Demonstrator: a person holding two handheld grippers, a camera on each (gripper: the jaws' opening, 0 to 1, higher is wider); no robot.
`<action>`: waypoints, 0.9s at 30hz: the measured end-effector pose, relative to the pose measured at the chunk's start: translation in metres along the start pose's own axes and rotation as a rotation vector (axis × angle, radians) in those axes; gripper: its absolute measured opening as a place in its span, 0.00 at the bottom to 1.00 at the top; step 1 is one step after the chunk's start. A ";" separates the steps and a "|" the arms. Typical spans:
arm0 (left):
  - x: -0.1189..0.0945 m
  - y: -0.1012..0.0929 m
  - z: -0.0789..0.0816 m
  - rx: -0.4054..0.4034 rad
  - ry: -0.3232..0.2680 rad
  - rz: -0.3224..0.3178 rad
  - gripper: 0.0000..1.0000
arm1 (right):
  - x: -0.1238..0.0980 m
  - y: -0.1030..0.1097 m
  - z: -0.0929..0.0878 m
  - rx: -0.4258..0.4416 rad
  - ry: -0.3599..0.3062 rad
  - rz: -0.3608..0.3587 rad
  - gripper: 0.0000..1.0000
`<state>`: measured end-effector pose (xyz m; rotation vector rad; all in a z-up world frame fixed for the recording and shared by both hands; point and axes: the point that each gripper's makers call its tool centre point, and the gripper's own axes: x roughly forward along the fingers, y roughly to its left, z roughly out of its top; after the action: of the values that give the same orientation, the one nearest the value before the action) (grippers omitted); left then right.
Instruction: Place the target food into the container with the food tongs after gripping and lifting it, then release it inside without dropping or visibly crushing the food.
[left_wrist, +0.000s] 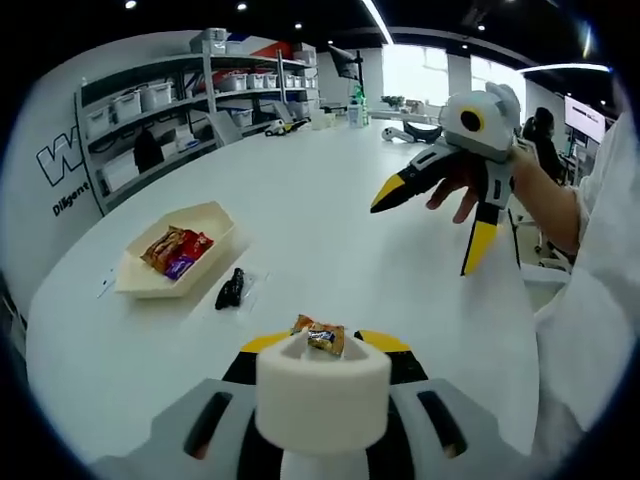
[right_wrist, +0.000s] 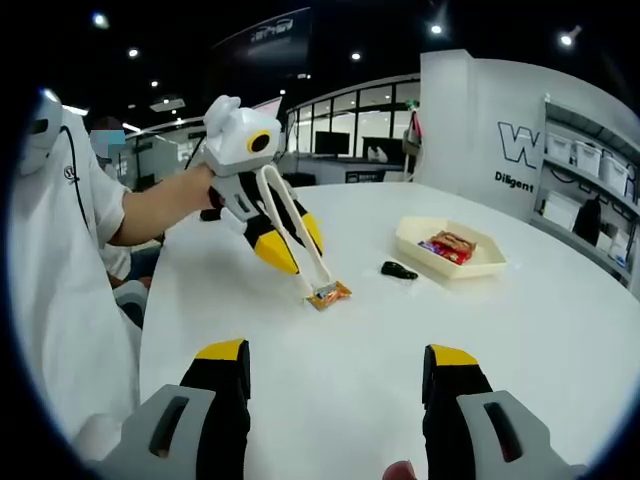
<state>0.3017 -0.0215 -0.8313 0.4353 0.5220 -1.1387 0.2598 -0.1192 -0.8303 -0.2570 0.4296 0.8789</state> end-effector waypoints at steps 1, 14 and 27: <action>0.000 -0.001 0.000 0.003 0.000 0.000 0.21 | 0.000 0.000 0.000 0.000 0.000 0.000 0.68; 0.002 -0.019 -0.004 -0.022 0.005 -0.065 0.21 | 0.000 0.001 0.000 0.001 0.001 0.000 0.68; 0.000 0.001 -0.009 -0.036 0.007 -0.024 0.22 | 0.000 0.001 0.000 0.000 0.002 0.000 0.68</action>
<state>0.3009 -0.0159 -0.8388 0.4030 0.5539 -1.1492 0.2592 -0.1186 -0.8301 -0.2583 0.4315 0.8786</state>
